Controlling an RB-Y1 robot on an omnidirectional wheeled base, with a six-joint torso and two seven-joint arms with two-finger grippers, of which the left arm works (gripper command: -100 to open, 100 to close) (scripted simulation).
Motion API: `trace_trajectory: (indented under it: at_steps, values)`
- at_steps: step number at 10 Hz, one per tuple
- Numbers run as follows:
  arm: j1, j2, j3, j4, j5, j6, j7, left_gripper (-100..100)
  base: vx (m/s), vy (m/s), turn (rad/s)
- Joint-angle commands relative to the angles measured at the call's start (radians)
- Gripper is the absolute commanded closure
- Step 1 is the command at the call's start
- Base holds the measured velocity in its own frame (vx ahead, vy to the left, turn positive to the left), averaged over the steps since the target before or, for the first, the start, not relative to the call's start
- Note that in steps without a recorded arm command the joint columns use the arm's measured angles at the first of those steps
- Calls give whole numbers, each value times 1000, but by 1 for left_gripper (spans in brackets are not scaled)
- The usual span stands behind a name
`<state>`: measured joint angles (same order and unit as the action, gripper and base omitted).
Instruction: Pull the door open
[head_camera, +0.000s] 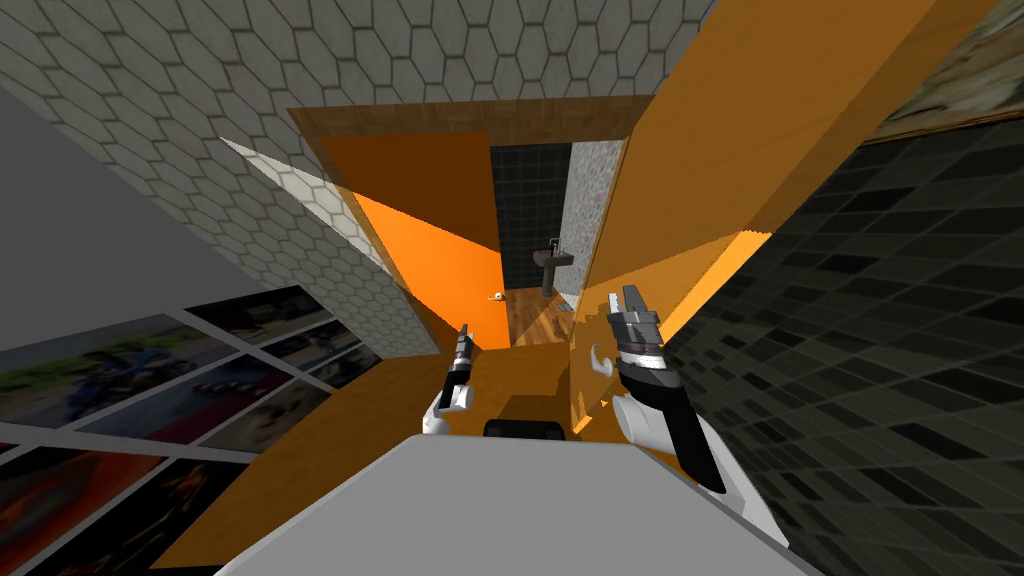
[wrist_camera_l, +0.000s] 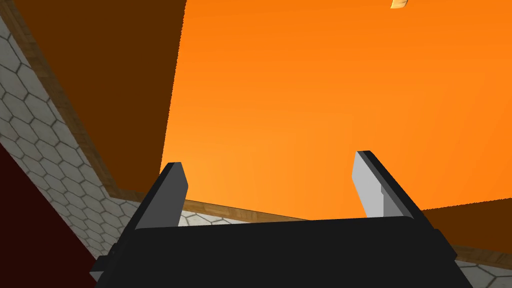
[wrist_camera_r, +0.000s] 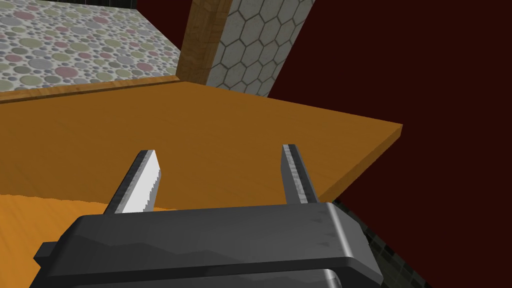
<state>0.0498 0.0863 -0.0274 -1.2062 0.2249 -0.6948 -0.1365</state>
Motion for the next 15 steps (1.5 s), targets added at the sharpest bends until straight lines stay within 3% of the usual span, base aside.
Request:
trace_trajectory:
  at_steps: [1,15]
  values:
    - [-11,-1,0,31,6,-9,-4,-100,57,12,-9]
    - [-191,-28,1,437,136,-117,-79,-100,93,23,-28]
